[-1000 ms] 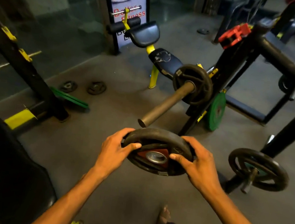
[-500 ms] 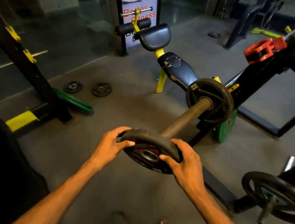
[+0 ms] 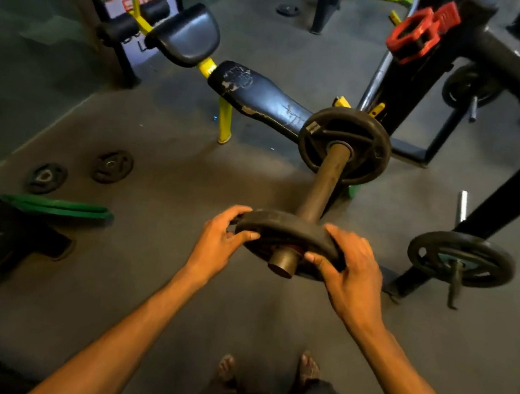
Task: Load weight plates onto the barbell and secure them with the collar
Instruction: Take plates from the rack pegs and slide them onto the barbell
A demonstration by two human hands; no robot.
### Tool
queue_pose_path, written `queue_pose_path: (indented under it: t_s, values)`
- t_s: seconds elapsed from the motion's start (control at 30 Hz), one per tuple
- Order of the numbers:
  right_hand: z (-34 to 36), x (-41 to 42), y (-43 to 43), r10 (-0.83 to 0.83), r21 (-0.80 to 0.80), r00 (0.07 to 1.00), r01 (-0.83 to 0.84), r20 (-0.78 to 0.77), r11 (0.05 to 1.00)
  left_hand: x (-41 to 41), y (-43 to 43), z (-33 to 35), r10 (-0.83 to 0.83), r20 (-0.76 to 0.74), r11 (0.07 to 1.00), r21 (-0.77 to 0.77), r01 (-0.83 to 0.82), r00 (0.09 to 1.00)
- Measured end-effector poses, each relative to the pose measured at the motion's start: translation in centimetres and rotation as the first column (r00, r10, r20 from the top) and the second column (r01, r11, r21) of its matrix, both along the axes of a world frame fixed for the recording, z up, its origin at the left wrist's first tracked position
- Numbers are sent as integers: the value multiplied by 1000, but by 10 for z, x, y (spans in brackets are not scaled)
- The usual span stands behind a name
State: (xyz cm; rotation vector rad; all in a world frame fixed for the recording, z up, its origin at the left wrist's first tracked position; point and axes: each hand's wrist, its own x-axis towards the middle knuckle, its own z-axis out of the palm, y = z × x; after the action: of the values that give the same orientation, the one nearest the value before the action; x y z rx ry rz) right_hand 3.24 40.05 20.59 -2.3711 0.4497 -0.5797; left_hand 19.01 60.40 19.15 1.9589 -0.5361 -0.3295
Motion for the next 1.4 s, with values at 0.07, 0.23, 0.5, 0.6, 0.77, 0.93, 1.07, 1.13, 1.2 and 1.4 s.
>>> queue_pose_path:
  t_s: [0.07, 0.23, 0.5, 0.6, 0.77, 0.93, 1.07, 1.13, 1.2, 1.4]
  values:
    - [4, 10, -2, -84, 1, 996, 84, -23, 996, 11, -13, -3, 1, 10, 1000, 14, -1, 1000]
    - [6, 11, 14, -262, 89, 961, 270, -93, 959, 10, -30, -12, 147, -204, 988, -7, -152, 968]
    - [6, 8, 48, -389, 764, 910, 349, -140, 543, 10, -35, 0, -44, -484, 992, -127, -20, 874]
    - [8, 21, 46, -440, 765, 887, 377, -137, 523, 18, -43, -2, -31, -495, 992, -120, -33, 868]
    - [10, 46, 20, -459, 788, 881, 362, -115, 498, 40, -73, 4, -10, -515, 990, -125, -64, 857]
    - [12, 90, -30, -499, 784, 857, 397, -130, 477, 76, -116, 7, 22, -545, 988, -117, -102, 838]
    - [15, 128, -71, -511, 808, 850, 385, -124, 446, 109, -155, 9, 35, -558, 990, -94, -105, 829]
    - [16, 146, -89, -522, 817, 844, 385, -124, 429, 123, -173, 14, 33, -551, 992, -81, -92, 834]
    - [16, 161, -105, -536, 826, 834, 389, -128, 408, 134, -190, 22, 23, -539, 992, -92, -86, 842]
    - [6, 178, -127, -556, 832, 820, 400, -136, 386, 152, -210, 6, 36, -527, 991, -89, -97, 849]
